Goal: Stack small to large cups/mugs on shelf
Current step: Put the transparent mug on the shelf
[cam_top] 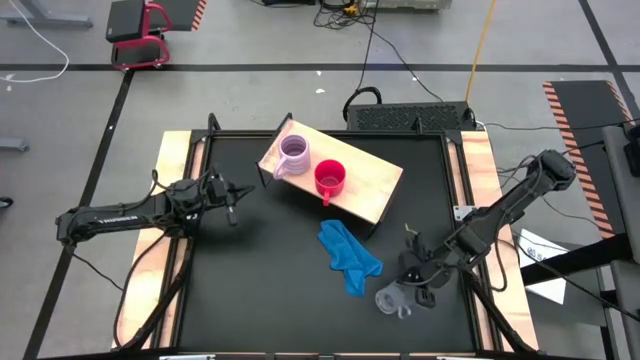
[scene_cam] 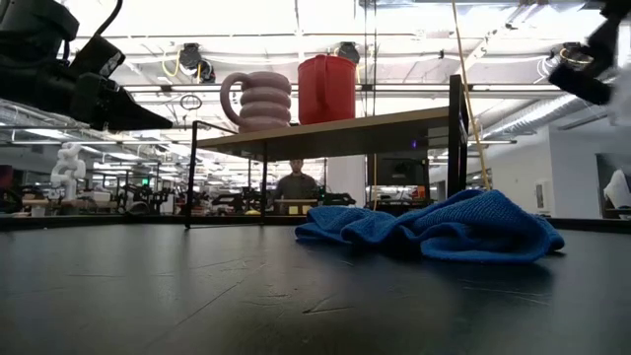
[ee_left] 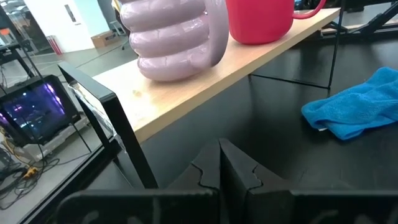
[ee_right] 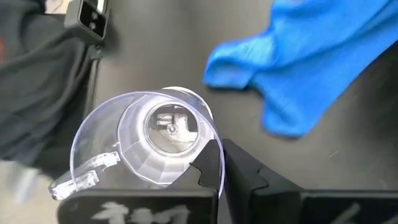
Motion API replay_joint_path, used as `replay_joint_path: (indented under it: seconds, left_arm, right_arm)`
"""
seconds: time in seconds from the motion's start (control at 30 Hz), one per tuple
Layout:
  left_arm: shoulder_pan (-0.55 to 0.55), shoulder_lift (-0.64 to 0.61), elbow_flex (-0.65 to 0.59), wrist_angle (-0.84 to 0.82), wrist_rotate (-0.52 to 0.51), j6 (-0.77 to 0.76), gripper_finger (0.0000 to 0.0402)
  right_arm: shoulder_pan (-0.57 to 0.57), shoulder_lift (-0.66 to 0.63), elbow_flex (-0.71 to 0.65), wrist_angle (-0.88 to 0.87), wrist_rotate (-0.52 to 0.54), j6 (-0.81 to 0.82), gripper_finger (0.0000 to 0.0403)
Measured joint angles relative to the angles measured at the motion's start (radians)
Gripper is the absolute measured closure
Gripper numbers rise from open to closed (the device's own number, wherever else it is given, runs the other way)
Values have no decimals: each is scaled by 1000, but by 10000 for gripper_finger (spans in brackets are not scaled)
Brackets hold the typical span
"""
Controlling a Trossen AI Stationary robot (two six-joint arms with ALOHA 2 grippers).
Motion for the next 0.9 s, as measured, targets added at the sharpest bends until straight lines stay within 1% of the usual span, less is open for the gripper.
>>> replay_joint_path:
  seconds: [0.17,0.27,0.37,0.47,0.63,0.77,0.83,0.9]
  left_arm:
    - [0,0,0,0,0,0,398]
    - [0,0,0,-6,0,0,398]
    - [0,0,0,-16,0,0,398]
    - [0,0,0,-20,0,0,398]
    - [0,0,0,-18,0,12,398]
    - [0,0,0,-15,0,23,398]
    - [0,0,0,-15,0,23,398]
    - [0,0,0,-14,0,23,398]
  right_arm:
    - [26,-83,-1,-33,140,-129,402]
    - [54,-161,-33,-10,240,-193,402]
    - [79,-243,-98,24,286,-238,402]
    - [96,-337,-196,83,333,-249,402]
    - [98,-472,-363,234,342,-265,403]
    - [98,-545,-440,269,408,-306,403]
    - [90,-575,-467,307,461,-357,403]
    - [71,-597,-489,387,488,-446,403]
